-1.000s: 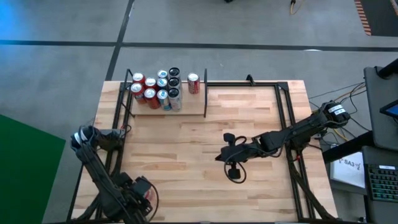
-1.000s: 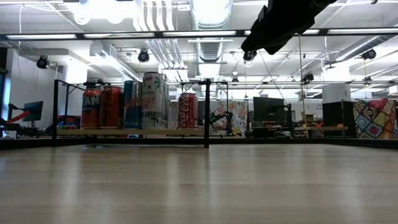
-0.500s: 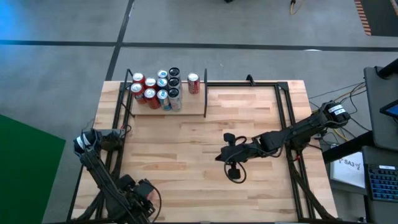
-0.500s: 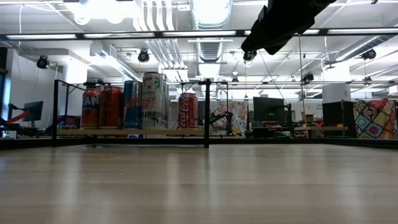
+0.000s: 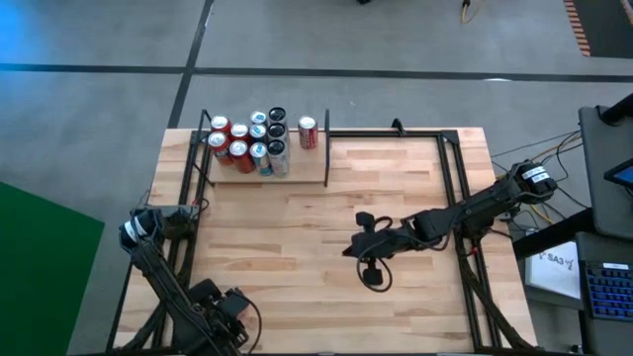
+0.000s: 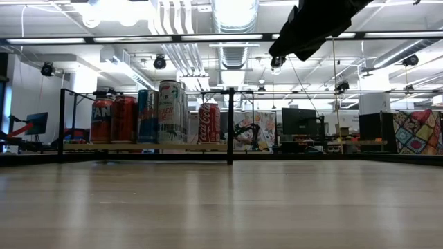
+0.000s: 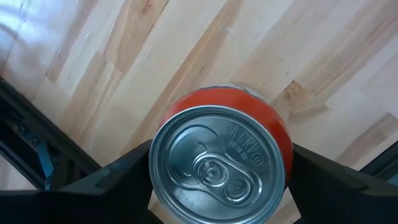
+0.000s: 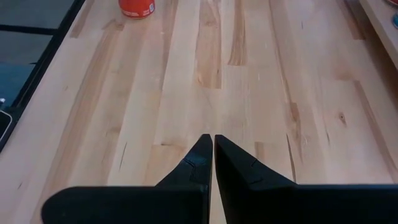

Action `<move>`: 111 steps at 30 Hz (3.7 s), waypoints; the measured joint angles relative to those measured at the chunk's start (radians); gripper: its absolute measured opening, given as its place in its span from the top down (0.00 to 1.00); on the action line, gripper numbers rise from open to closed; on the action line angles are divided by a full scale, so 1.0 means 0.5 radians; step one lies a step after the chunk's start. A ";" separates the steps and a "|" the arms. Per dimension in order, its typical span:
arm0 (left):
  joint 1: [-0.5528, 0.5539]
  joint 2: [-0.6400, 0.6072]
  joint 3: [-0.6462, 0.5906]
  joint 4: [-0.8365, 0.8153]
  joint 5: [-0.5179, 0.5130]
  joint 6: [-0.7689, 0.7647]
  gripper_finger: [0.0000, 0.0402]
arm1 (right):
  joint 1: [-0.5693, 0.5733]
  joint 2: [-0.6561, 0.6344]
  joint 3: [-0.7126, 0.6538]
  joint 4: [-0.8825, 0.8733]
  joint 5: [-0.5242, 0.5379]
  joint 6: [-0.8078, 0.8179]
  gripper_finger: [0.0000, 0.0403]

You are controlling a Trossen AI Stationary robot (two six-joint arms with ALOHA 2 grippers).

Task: Place canned beverage on shelf
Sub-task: Put the orange soda can on the shelf aligned with the other orange soda cans

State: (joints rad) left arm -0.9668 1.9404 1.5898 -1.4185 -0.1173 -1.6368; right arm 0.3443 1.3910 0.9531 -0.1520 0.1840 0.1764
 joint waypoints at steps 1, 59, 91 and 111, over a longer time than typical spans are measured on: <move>0.000 0.000 0.001 -0.009 -0.006 0.006 0.27 | 0.004 0.000 0.000 0.000 0.000 -0.001 0.98; 0.924 -0.610 -0.160 -0.181 -0.460 1.313 0.27 | -0.562 -0.174 0.049 -0.226 -0.074 -0.821 0.98; 0.956 -1.805 -1.009 0.233 -0.270 0.915 0.26 | -1.286 -0.371 0.064 -0.055 -0.960 -0.980 0.98; 1.141 -1.900 -1.009 0.382 -0.269 1.202 0.26 | -1.380 -0.360 0.062 0.374 -1.205 -0.889 0.98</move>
State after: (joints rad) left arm -0.3962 0.9905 1.0855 -1.2272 -0.2520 -1.0359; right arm -0.3458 1.2108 0.9839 0.0348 -0.4187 -0.2682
